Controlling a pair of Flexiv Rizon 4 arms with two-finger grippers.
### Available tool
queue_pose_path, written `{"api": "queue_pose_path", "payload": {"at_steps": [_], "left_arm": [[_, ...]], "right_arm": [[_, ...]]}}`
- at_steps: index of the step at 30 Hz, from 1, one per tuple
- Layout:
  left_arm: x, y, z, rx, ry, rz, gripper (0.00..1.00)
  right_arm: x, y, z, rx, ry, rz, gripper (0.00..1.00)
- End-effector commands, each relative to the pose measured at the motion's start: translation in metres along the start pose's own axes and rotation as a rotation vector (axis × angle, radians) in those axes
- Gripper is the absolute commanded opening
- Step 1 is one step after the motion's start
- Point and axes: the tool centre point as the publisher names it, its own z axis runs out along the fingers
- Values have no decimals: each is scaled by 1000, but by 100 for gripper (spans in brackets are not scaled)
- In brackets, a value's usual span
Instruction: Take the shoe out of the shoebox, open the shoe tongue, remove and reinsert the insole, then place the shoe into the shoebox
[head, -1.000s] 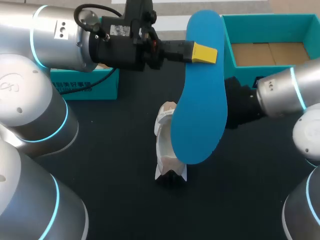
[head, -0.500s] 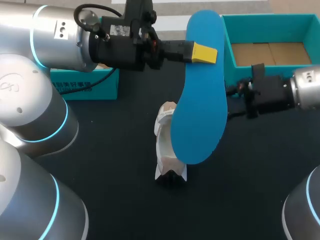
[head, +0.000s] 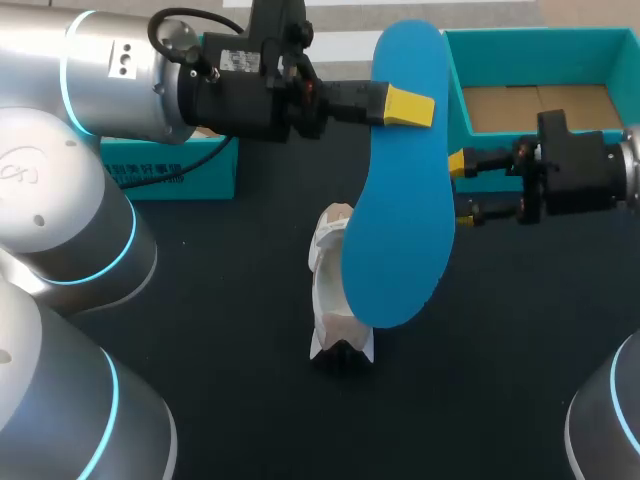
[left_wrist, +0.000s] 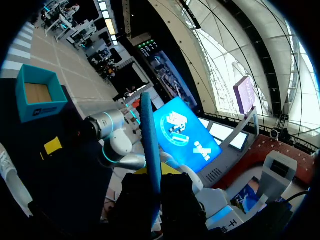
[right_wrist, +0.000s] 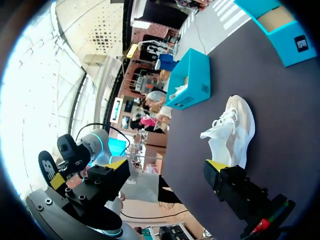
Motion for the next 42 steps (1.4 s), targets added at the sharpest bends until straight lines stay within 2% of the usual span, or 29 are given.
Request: {"api": "queue_pose_path", "payload": {"at_steps": [1, 12, 13, 16, 22, 28, 31, 35, 36, 38, 42], "left_arm": [[-1, 2, 1, 2, -1, 0, 0], [-1, 2, 1, 2, -1, 0, 0], [-4, 3, 0, 26, 15, 27, 0], [-18, 12, -11, 32, 48, 120, 0], [-40, 28, -31, 18, 61, 348, 0], [-56, 35, -47, -16, 39, 736, 0], [-65, 33, -53, 19, -5, 897, 0], [-81, 28, -56, 85, -63, 1226, 0], [-85, 27, -57, 74, -47, 1366, 0], [-90, 23, -58, 105, -55, 1535, 0], [-90, 18, -59, 108, -16, 1770, 0]], "right_arm": [[1, -3, 0, -8, -2, 1, 100], [1, -3, 0, -8, -2, 1, 100], [1, -3, 0, -8, -2, 1, 100], [1, -3, 0, -8, -2, 1, 100], [1, -3, 0, -8, -2, 1, 100], [1, -3, 0, -8, -2, 1, 100], [1, -3, 0, -8, -2, 1, 100], [1, -3, 0, -8, -2, 1, 100], [1, -3, 0, -8, -2, 1, 100], [1, -3, 0, -8, -2, 1, 100], [1, -3, 0, -8, -2, 1, 100]]}}
